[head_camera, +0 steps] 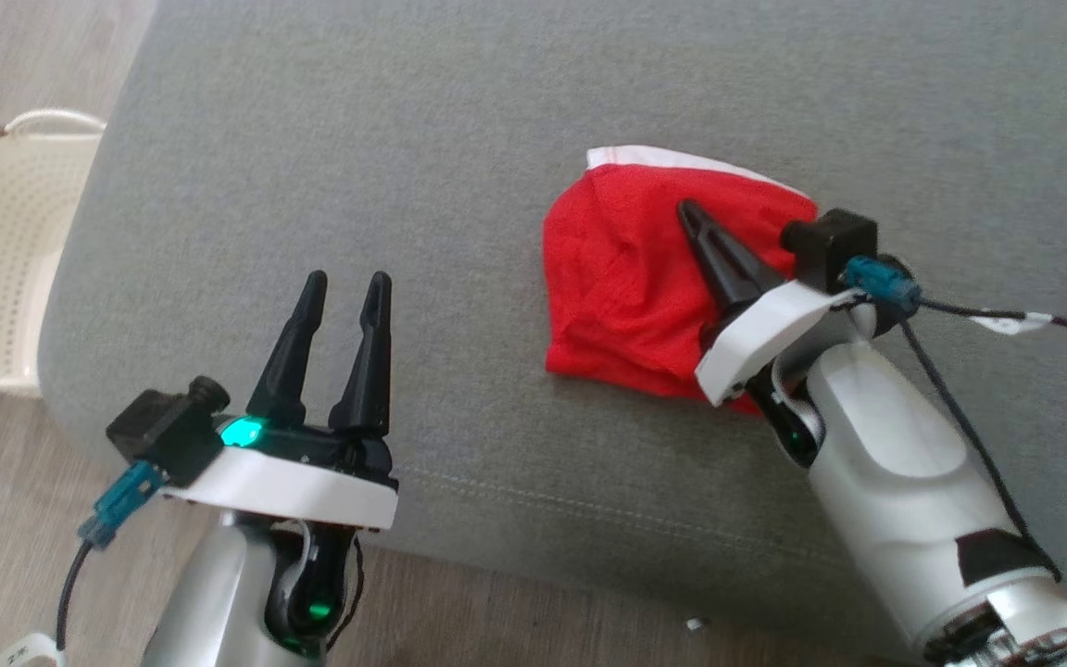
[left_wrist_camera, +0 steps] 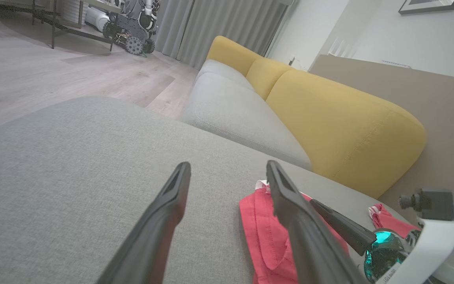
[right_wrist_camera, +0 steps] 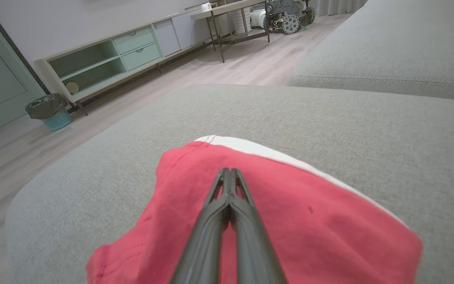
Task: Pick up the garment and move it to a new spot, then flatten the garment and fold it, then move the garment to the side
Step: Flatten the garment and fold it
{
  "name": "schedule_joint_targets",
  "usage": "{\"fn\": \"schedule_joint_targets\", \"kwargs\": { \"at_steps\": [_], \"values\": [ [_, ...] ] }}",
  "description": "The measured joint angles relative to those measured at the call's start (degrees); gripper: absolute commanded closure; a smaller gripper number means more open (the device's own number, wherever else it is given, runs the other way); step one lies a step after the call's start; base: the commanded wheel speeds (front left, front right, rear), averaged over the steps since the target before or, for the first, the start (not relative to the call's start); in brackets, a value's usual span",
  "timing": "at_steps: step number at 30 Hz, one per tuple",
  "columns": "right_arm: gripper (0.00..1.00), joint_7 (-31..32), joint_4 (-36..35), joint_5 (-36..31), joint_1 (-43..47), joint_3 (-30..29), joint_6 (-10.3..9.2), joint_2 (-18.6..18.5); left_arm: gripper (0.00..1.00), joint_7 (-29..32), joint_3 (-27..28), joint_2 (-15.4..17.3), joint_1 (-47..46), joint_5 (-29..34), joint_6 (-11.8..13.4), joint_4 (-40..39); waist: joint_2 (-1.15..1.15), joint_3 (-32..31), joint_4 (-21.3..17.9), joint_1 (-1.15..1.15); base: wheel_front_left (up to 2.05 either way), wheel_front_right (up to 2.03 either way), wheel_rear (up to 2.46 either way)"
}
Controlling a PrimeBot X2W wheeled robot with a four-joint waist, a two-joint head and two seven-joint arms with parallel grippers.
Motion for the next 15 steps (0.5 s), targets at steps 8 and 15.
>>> {"fn": "schedule_joint_targets", "kwargs": {
  "at_steps": [8,15],
  "values": [
    [1.00,-1.00,4.54,-2.50,-0.92,1.00,0.00,0.56,0.00,0.00,-0.64,0.01,-0.91,-0.07,0.00,0.05,0.00,2.23,2.40,0.00,0.00,0.00,0.00],
    [1.00,-1.63,8.90,-2.94,-1.53,1.22,0.00,0.60,0.00,0.00,-1.20,0.00,-1.34,-0.43,0.00,0.07,0.00,2.98,3.68,0.00,0.00,0.00,0.00]
  ]
}}
